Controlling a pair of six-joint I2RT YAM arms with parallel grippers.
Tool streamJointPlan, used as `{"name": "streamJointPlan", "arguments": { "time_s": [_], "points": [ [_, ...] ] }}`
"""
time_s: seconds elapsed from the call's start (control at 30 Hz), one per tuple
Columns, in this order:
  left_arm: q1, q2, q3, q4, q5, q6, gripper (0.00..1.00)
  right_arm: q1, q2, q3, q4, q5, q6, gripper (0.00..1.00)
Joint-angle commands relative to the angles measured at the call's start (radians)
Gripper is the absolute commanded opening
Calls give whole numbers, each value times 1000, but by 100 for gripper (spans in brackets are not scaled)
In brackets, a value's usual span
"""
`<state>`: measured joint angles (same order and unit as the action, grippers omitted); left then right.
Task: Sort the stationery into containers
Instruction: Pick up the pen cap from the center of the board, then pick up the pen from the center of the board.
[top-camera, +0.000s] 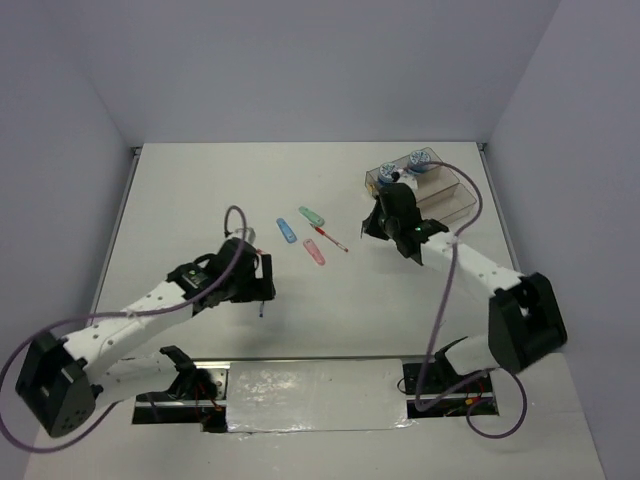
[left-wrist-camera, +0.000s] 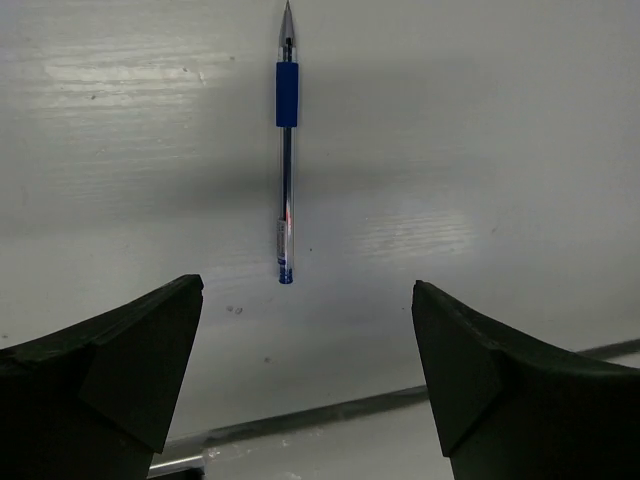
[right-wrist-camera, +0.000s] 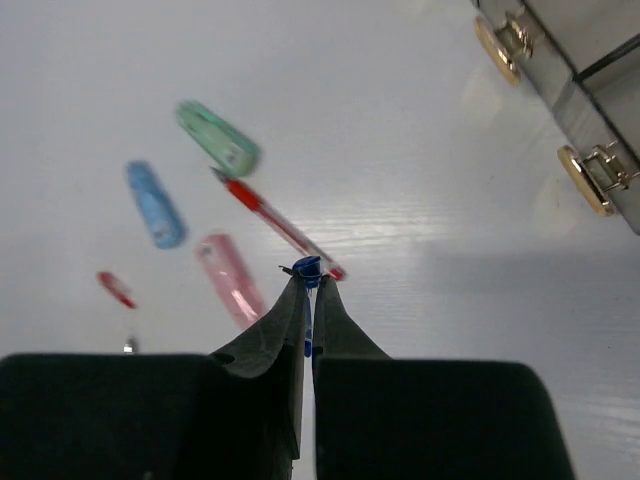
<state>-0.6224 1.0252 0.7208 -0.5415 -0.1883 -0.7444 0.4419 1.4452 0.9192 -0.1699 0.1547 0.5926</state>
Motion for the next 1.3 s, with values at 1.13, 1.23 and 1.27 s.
{"name": "streamJointPlan", "arguments": {
  "time_s": [1.13, 1.23, 1.27],
  "points": [
    [-327, 29, -102, 522, 21, 79, 0, 241, -687, -434, 383, 227, 349, 0],
    [-421, -87, -165, 670, 67, 135, 0, 311, -710, -457, 389, 351, 462, 0],
    [-430, -108, -185, 772, 105, 151, 0, 331, -718, -467, 398, 382, 482, 0]
  ]
}}
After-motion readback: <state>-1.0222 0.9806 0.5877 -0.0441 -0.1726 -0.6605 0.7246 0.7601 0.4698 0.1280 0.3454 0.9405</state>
